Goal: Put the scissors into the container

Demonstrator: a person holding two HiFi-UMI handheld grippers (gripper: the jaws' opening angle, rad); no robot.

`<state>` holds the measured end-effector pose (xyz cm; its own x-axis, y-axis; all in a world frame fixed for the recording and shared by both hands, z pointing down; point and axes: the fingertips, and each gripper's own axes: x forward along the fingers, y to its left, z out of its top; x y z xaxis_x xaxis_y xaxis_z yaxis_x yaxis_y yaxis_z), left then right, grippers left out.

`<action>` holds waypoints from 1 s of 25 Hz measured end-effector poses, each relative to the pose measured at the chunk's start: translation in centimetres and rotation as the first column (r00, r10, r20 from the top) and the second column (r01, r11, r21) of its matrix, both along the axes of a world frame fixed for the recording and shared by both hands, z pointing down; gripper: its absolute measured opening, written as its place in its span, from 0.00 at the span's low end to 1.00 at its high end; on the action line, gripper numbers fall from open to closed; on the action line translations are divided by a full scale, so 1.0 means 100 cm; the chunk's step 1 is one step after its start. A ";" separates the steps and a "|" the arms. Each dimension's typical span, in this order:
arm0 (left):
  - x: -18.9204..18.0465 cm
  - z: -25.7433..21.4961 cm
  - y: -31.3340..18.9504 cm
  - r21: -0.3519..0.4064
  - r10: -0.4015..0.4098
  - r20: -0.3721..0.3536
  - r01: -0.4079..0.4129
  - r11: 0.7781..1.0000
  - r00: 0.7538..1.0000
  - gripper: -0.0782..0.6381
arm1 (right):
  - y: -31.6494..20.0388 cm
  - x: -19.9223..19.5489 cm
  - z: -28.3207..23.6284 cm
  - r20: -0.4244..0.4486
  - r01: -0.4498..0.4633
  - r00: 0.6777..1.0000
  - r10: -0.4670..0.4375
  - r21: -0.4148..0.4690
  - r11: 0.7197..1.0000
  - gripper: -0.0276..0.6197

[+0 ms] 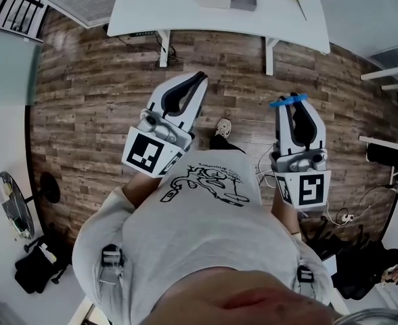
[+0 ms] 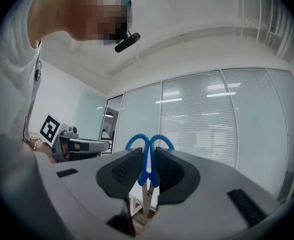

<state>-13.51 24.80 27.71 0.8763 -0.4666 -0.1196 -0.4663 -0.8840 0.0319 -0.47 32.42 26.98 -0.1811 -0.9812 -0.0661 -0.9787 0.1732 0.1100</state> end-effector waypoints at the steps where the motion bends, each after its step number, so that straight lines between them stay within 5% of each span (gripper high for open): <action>1: 0.006 -0.001 -0.004 0.002 -0.003 0.001 0.003 1.000 1.000 0.15 | -0.004 0.007 -0.001 0.001 0.001 1.000 -0.001 0.002 1.000 0.18; 15: 0.081 0.000 -0.053 -0.004 -0.031 0.009 0.031 1.000 0.999 0.15 | -0.053 0.082 0.002 0.015 0.026 1.000 -0.026 -0.004 1.000 0.18; 25: 0.095 0.007 -0.078 -0.025 -0.057 0.005 0.057 0.998 0.998 0.15 | -0.081 0.097 0.007 0.022 0.056 0.998 -0.056 -0.016 0.998 0.18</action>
<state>-4.00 16.99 28.41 0.8489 -0.5184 -0.1033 -0.5159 -0.8551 0.0517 9.19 24.33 27.70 -0.2344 -0.9706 -0.0541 -0.9696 0.2293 0.0857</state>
